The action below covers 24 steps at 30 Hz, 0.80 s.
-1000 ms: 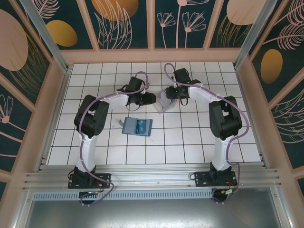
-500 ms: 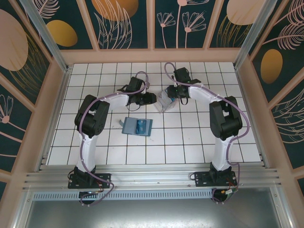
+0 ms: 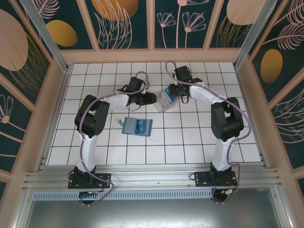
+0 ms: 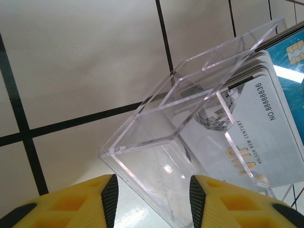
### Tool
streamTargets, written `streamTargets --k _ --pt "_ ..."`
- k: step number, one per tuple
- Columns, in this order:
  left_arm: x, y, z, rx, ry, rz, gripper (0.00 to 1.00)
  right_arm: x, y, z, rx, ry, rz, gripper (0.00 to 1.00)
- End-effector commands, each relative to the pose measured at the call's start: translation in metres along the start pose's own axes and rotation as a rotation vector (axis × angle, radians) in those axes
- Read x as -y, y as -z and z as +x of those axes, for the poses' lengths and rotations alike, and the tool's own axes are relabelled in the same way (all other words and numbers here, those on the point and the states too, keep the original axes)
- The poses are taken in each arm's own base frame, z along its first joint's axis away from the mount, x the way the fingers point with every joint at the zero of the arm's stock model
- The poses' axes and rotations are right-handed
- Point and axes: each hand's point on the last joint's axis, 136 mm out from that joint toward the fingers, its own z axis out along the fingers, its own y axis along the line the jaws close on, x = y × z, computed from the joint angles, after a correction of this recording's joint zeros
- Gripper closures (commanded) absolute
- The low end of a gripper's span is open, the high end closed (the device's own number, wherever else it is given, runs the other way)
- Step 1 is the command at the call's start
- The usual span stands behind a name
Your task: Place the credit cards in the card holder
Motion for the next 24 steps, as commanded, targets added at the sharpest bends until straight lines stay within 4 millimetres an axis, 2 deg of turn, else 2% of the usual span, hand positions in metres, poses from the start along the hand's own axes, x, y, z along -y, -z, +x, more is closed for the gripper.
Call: streamTargets --k 1,5,12,18,24 --pt "-0.011 -0.006 0.009 -0.022 0.022 -0.024 0.53 0.001 0.019 -0.014 0.036 0.007 0.005 0.77" --pt "-0.01 -0.007 0.008 -0.023 0.023 -0.022 0.53 -0.001 0.02 -0.016 0.038 0.01 -0.006 0.85" --pt "-0.011 -0.007 0.009 -0.025 0.023 -0.023 0.53 -0.009 0.03 -0.022 0.06 0.017 -0.043 0.9" --pt "-0.012 -0.007 0.011 -0.028 0.025 -0.026 0.53 -0.018 0.043 -0.029 0.081 0.019 -0.091 0.92" --pt "-0.005 0.001 0.006 -0.011 0.018 -0.017 0.53 -0.026 0.058 -0.036 0.104 0.013 -0.14 0.94"
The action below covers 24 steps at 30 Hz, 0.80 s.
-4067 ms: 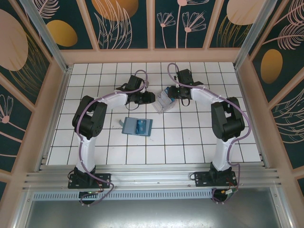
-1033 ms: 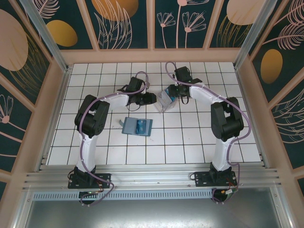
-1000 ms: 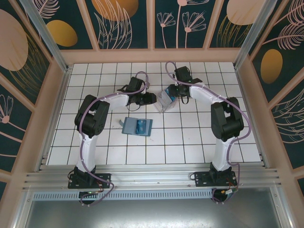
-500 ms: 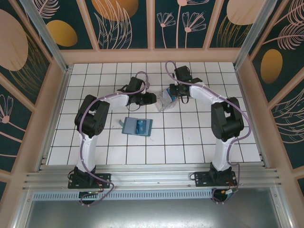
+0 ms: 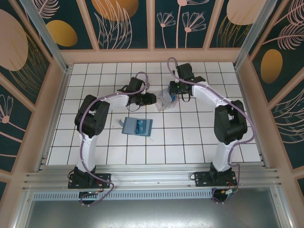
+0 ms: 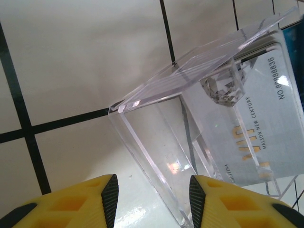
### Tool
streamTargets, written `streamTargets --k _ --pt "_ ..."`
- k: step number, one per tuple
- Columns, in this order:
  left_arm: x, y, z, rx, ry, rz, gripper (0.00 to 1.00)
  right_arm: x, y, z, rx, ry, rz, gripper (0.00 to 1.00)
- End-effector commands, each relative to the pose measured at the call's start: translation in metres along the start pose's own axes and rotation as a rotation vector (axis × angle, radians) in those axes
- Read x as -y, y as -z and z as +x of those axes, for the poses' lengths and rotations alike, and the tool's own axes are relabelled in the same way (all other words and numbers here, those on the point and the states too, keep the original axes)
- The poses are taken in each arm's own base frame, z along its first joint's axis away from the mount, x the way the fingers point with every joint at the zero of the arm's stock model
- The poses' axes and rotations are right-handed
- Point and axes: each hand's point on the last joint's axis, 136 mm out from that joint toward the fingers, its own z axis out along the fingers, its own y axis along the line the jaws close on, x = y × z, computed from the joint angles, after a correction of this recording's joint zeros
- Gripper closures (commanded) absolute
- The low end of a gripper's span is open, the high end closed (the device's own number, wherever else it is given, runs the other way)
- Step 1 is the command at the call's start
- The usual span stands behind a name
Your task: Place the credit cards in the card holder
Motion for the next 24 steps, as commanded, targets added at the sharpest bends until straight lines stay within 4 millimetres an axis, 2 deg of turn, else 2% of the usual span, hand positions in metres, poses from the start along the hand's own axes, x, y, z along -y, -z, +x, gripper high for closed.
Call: streamTargets --k 1,7,12,17,20,24 --pt "-0.001 0.004 0.003 -0.004 0.013 -0.007 0.53 -0.012 0.03 -0.023 0.061 0.009 -0.059 0.94" --pt "0.019 0.03 -0.011 0.042 -0.016 0.008 0.53 -0.024 0.051 -0.029 0.104 -0.011 -0.115 0.94" --pt "0.021 0.068 -0.013 0.089 -0.048 -0.045 0.53 -0.045 0.079 -0.015 0.146 -0.085 -0.262 0.94" --pt "-0.003 0.111 0.001 0.142 -0.004 -0.085 0.53 -0.073 0.096 0.031 0.154 -0.245 -0.492 0.95" --pt "-0.022 0.136 0.014 0.171 0.014 -0.147 0.53 -0.096 0.091 0.062 0.117 -0.294 -0.548 0.95" --pt "-0.055 0.152 0.044 0.165 0.057 -0.245 0.53 -0.135 0.079 0.096 0.085 -0.303 -0.565 0.95"
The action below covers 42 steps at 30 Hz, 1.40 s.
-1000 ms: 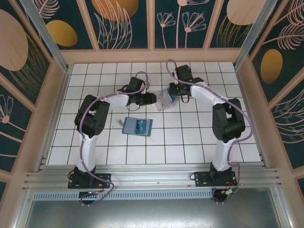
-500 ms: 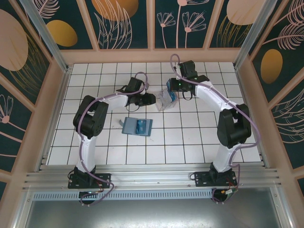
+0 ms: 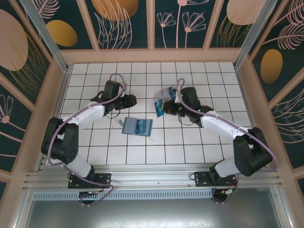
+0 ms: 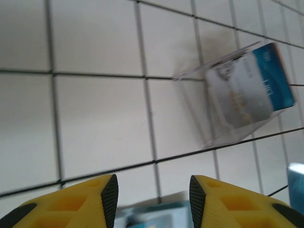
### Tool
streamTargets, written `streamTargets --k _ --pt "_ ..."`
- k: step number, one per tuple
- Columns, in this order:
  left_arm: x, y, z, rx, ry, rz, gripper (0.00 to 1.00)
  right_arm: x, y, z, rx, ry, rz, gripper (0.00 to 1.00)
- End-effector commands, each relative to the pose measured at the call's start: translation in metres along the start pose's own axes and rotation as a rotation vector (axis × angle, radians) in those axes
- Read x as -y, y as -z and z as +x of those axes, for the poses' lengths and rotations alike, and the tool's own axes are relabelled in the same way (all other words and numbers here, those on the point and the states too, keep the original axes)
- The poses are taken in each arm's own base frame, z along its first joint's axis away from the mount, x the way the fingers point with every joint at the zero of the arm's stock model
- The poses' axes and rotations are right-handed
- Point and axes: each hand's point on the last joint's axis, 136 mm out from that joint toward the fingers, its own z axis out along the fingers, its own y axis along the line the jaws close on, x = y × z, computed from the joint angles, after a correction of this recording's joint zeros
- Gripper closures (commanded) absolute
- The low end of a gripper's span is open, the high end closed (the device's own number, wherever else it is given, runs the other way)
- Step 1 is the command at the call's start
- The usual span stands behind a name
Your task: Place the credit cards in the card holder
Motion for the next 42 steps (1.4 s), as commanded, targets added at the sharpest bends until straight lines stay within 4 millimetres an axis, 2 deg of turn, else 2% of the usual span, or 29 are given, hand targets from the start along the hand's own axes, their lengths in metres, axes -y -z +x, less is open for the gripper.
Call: streamTargets --k 1,8,12,16,23,26,37,42 --pt "-0.036 0.01 0.029 -0.033 0.015 -0.122 0.54 -0.039 -0.016 0.011 0.053 -0.044 -0.104 0.95" --pt "-0.084 0.024 0.06 -0.021 0.061 -0.26 0.56 -0.044 -0.071 0.064 -0.015 -0.123 -0.088 0.97" --pt "-0.096 0.022 0.073 -0.043 0.087 -0.26 0.56 -0.041 -0.09 0.08 -0.032 -0.155 -0.094 0.98" --pt "-0.092 0.014 0.083 -0.072 0.086 -0.21 0.56 -0.031 -0.092 0.086 -0.015 -0.18 -0.082 0.98" --pt "-0.096 0.001 0.1 -0.129 0.086 -0.183 0.57 -0.015 -0.085 0.086 0.004 -0.189 -0.021 0.98" --pt "-0.098 -0.003 0.106 -0.146 0.089 -0.176 0.63 -0.009 -0.085 0.086 -0.004 -0.214 -0.03 0.98" --pt "-0.095 -0.006 0.117 -0.181 0.097 -0.131 0.79 -0.021 -0.1 0.086 -0.041 -0.228 -0.086 0.98" --pt "-0.092 -0.004 0.123 -0.191 0.108 -0.11 0.82 -0.02 -0.106 0.089 -0.054 -0.251 -0.099 0.98"
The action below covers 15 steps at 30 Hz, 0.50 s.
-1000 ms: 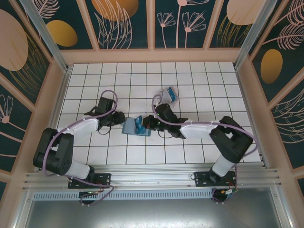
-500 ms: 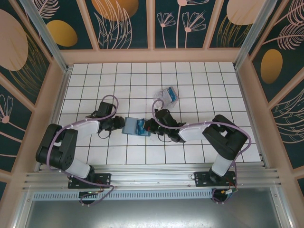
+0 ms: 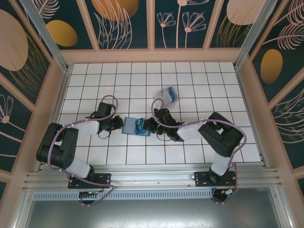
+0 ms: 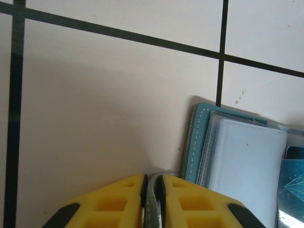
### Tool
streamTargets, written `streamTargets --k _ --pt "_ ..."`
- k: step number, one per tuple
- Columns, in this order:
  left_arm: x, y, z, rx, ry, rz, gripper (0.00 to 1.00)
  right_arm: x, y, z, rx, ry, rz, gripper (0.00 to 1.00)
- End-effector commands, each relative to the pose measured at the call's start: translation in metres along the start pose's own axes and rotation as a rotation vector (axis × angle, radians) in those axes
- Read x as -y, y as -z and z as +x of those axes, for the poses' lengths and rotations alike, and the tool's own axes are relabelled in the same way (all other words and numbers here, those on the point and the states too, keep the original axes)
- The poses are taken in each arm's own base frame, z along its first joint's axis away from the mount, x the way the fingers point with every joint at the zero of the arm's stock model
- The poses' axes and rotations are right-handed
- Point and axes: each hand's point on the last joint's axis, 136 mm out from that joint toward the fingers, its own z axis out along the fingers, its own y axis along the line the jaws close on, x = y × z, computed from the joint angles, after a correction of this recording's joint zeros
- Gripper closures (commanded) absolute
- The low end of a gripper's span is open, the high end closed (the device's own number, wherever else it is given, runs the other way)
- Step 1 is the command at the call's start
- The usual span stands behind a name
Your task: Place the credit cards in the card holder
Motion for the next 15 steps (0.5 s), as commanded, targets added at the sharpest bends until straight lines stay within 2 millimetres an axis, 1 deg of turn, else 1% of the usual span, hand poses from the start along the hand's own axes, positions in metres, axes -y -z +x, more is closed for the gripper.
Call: streamTargets --k 1,6,10,15 --pt "0.007 -0.003 0.025 -0.084 0.007 0.065 0.82 -0.012 -0.004 -0.006 0.008 -0.017 -0.054 0.98" --pt "0.009 -0.001 0.029 -0.087 0.019 0.083 0.83 -0.005 -0.001 -0.009 0.022 -0.05 -0.047 0.98" --pt "0.012 -0.002 0.037 -0.103 0.042 0.126 0.84 -0.001 0.002 -0.012 0.035 -0.08 -0.053 0.98" --pt "0.011 -0.001 0.041 -0.111 0.049 0.13 0.84 0.0 -0.003 -0.01 0.018 -0.093 -0.064 0.98"
